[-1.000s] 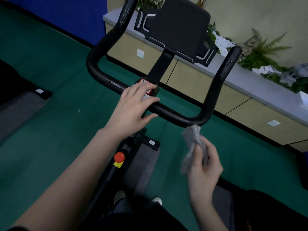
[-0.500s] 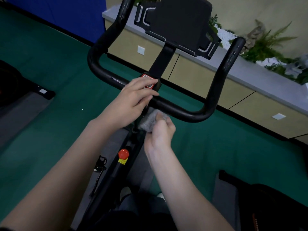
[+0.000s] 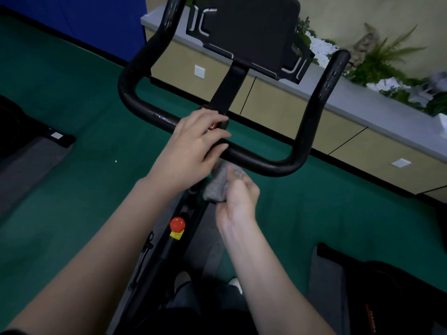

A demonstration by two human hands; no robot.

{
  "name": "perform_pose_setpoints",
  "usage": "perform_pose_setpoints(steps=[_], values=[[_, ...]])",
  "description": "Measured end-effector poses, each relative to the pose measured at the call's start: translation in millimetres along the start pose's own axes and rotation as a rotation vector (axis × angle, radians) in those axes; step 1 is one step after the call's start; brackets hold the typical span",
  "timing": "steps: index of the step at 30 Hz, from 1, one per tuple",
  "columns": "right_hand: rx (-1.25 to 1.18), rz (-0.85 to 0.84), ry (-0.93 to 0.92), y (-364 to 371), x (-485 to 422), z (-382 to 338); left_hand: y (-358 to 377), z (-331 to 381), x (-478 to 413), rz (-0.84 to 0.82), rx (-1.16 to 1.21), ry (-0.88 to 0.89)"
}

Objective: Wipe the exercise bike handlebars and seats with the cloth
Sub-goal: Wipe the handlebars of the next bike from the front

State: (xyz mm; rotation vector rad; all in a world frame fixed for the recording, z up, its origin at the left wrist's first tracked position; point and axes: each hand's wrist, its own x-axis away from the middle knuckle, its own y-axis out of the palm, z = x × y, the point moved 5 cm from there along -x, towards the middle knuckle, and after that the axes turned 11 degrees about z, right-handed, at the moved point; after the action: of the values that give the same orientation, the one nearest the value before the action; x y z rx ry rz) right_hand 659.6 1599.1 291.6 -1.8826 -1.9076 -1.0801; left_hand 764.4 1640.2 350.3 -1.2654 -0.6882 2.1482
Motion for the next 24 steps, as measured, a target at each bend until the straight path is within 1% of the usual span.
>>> perform_pose_setpoints(steps=[2, 5, 7, 9, 12, 14, 16, 19, 24], values=[[0.016, -0.025, 0.033, 1.1, -0.5, -1.3, 4.0, 11.3, -6.5, -0.002, -0.018, 0.053], [-0.023, 0.040, 0.006, -21.0, -8.5, -20.2, 14.8, 19.4, -11.5, -0.045, -0.022, 0.069], [-0.059, 0.077, -0.023, -33.0, -11.0, -30.0, 20.5, 18.1, -8.3, -0.062, -0.065, 0.088], [-0.059, 0.077, -0.027, -33.7, -11.3, -29.9, 24.2, 16.5, -5.6, -0.053, -0.123, 0.126], [-0.032, 0.028, 0.031, -27.3, -8.7, -24.7, 26.5, 15.2, -6.1, -0.016, -0.136, 0.132], [-0.029, 0.062, 0.014, -33.4, -12.2, -30.7, 26.9, 14.2, -6.3, -0.001, -0.131, 0.130], [-0.069, 0.155, -0.077, -48.8, -19.3, -43.9, 27.2, 13.0, -5.1, 0.007, -0.126, 0.126], [-0.074, 0.272, -0.311, -63.6, -27.2, -60.9, 28.2, 13.2, -5.1, 0.011, -0.110, 0.115], [0.190, 0.359, -0.777, -65.5, -21.2, -78.2, 27.7, 12.0, -4.5, 0.023, -0.105, 0.124]])
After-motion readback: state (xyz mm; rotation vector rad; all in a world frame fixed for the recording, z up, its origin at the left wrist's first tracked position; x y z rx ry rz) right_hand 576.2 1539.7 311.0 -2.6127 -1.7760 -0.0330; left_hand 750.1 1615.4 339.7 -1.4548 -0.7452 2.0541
